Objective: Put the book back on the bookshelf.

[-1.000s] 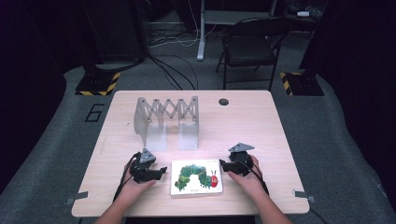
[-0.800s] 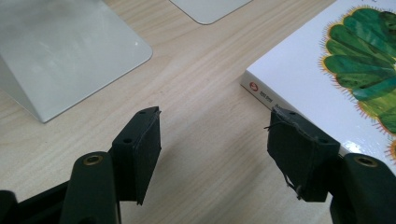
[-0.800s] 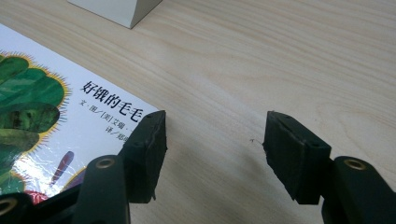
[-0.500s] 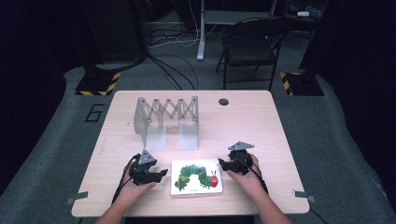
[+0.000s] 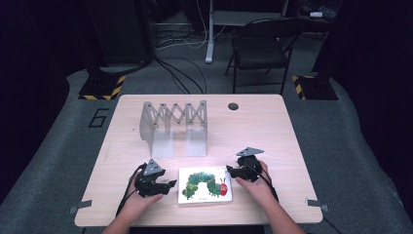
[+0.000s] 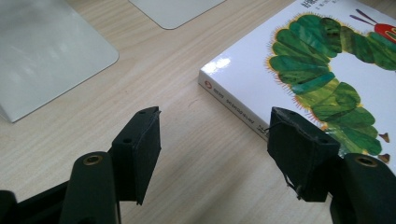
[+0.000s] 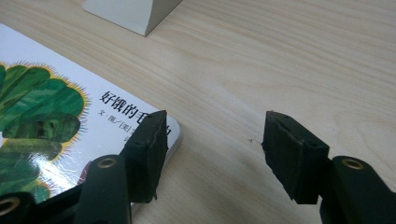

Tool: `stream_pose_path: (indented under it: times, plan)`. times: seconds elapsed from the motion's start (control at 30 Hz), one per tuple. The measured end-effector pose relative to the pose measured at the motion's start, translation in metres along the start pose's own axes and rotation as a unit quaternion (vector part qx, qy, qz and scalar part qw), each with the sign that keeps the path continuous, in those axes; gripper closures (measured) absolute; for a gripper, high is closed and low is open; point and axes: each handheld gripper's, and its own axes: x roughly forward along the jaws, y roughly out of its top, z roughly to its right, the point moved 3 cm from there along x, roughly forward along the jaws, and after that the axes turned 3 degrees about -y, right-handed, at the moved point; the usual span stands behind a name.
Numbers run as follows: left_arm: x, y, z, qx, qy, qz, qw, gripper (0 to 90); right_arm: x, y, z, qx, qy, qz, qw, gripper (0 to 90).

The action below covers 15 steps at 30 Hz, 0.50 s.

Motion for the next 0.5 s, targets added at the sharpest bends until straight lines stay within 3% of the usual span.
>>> stream_pose_path:
  times: [0.1,0.17,0.37,0.5]
  plan:
    - [0.000,0.000,0.003,-0.005,0.002,0.010,0.9999,34.6,0.000,0.000,-0.001,-0.009,0.000,-0.002,1.0000,40.7]
    - [-0.003,0.001,0.005,-0.003,-0.006,0.005,1.0000,34.3,0.001,0.001,-0.004,-0.001,0.004,-0.001,1.0000,40.7]
    - [-0.004,0.001,0.012,-0.006,-0.004,0.017,0.9998,33.2,-0.001,0.002,-0.004,-0.004,0.005,-0.004,1.0000,40.4]
    - [-0.006,0.001,0.018,-0.006,-0.006,0.015,0.9999,31.8,-0.001,0.003,-0.005,0.016,0.003,-0.004,0.9999,40.0]
